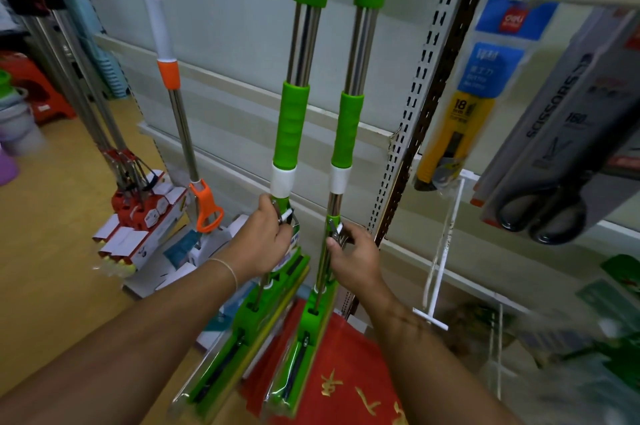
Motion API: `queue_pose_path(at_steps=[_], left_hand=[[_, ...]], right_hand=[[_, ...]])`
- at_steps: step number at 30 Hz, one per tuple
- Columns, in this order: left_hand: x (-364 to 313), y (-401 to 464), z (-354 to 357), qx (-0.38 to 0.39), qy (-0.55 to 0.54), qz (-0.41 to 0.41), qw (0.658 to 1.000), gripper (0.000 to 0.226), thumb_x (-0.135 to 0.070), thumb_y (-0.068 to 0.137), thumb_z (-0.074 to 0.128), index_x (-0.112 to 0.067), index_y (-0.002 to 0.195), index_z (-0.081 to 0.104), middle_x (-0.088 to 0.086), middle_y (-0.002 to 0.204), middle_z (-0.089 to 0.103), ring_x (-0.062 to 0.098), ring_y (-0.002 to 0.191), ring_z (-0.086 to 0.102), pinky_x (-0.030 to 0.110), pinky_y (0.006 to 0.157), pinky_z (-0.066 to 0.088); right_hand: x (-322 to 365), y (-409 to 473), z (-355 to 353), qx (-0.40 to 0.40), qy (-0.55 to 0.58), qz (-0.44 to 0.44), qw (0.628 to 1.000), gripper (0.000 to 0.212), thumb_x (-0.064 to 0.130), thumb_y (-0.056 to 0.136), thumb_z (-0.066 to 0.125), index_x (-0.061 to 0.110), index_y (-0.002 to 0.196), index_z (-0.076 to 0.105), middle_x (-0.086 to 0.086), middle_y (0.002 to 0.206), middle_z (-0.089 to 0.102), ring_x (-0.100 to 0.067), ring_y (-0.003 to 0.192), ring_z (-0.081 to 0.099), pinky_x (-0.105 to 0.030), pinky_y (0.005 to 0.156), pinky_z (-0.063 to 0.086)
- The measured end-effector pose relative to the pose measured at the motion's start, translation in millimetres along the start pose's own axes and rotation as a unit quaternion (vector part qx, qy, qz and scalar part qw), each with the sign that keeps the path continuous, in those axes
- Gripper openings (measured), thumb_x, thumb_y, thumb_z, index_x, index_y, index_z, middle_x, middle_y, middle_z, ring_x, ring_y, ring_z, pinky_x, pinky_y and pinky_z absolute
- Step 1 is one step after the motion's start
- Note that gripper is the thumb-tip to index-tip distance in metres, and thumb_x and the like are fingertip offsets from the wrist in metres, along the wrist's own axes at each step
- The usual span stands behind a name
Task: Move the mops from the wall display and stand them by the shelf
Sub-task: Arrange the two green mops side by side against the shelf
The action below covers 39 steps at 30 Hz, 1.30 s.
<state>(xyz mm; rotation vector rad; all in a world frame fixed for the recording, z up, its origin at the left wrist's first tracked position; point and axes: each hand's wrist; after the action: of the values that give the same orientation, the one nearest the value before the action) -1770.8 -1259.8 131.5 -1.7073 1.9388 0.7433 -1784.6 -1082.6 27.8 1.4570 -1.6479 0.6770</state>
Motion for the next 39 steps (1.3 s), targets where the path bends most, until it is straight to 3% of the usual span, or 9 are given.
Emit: queue_pose_path(at_steps=[4,8,11,17,20,24,30,34,39], left_hand=[[6,-8,-10,-0.007,0.005,0.002,1.000,0.030,-0.030,0.083,0.042,-0.007,0.101,0.034,0.015,0.077,0.057,0.036,0.069,0.059,0.045,0.060,0.050],[9,-10,-11,-0.007,0.014,-0.008,1.000,0.027,-0.014,0.092,0.046,0.003,0.111,0.036,0.014,0.084,0.054,0.033,0.075,0.055,0.034,0.067,0.043],[11,-12,-12,-0.010,0.018,0.004,1.000,0.024,-0.009,0.092,0.048,0.002,0.111,0.037,0.018,0.085,0.055,0.037,0.078,0.057,0.036,0.069,0.044],[17,-19,-22,-0.026,0.016,0.022,0.999,0.017,-0.008,0.091,0.049,-0.005,0.099,0.035,0.008,0.069,0.048,0.026,0.059,0.049,0.033,0.052,0.031],[20,-19,-27,-0.030,0.010,0.012,0.999,0.018,-0.008,0.091,0.048,-0.010,0.098,0.032,-0.001,0.065,0.041,0.013,0.055,0.043,0.032,0.050,0.026],[24,-17,-31,-0.028,0.008,0.022,0.999,0.018,-0.007,0.091,0.048,-0.008,0.097,0.032,0.000,0.065,0.042,0.023,0.057,0.045,0.032,0.053,0.030],[26,-13,-30,-0.021,0.020,0.018,0.999,0.017,-0.012,0.092,0.049,-0.008,0.100,0.034,0.002,0.068,0.045,0.019,0.058,0.047,0.028,0.047,0.029],[23,-12,-28,-0.016,0.069,0.012,0.997,0.019,-0.016,0.092,0.048,-0.004,0.103,0.037,0.015,0.078,0.053,0.030,0.067,0.054,0.034,0.055,0.038],[24,-12,-29,-0.024,0.045,-0.004,0.999,0.022,-0.013,0.091,0.049,-0.005,0.108,0.036,0.014,0.081,0.053,0.028,0.068,0.052,0.033,0.057,0.038]], right_hand=[[-1,0,-1,-0.007,-0.013,0.008,1.000,0.041,0.031,0.084,0.072,0.016,0.122,0.066,-0.004,0.112,0.062,-0.016,0.105,0.055,-0.024,0.091,0.042],[2,-1,0,-0.020,-0.031,-0.004,0.999,0.032,0.035,0.082,0.073,0.016,0.107,0.069,-0.003,0.100,0.060,-0.016,0.095,0.053,-0.026,0.082,0.043],[5,-5,5,-0.028,-0.041,-0.016,0.999,0.030,0.039,0.084,0.070,0.017,0.104,0.069,-0.005,0.098,0.059,-0.017,0.093,0.051,-0.026,0.078,0.041],[10,-8,9,-0.036,-0.044,-0.009,0.998,0.026,0.039,0.085,0.071,0.019,0.100,0.070,-0.007,0.097,0.058,-0.018,0.094,0.049,-0.026,0.079,0.040],[8,-8,8,-0.007,0.001,0.004,1.000,0.024,0.038,0.086,0.070,0.022,0.104,0.071,-0.004,0.100,0.057,-0.018,0.100,0.049,-0.026,0.085,0.040],[9,-9,6,0.057,0.000,0.013,0.998,0.036,0.034,0.093,0.064,0.020,0.125,0.063,-0.002,0.108,0.050,-0.019,0.106,0.050,-0.025,0.090,0.040],[-1,-6,0,0.153,0.004,0.003,0.988,0.051,0.027,0.095,0.060,0.024,0.143,0.046,-0.002,0.127,0.053,-0.018,0.118,0.052,-0.035,0.104,0.043],[-2,-6,1,0.129,-0.028,-0.023,0.991,0.047,0.026,0.093,0.063,0.017,0.138,0.052,-0.003,0.121,0.056,-0.014,0.110,0.052,-0.030,0.099,0.045],[0,-4,2,0.095,-0.038,-0.021,0.995,0.041,0.024,0.089,0.069,0.016,0.127,0.058,0.000,0.109,0.054,-0.014,0.098,0.052,-0.020,0.083,0.038]])
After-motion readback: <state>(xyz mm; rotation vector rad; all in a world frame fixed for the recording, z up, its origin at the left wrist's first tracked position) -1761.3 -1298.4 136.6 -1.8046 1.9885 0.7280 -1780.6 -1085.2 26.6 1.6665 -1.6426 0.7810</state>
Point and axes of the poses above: each hand's wrist, its own y-axis towards the middle knuckle, its own z-axis out of the palm, x = y × z
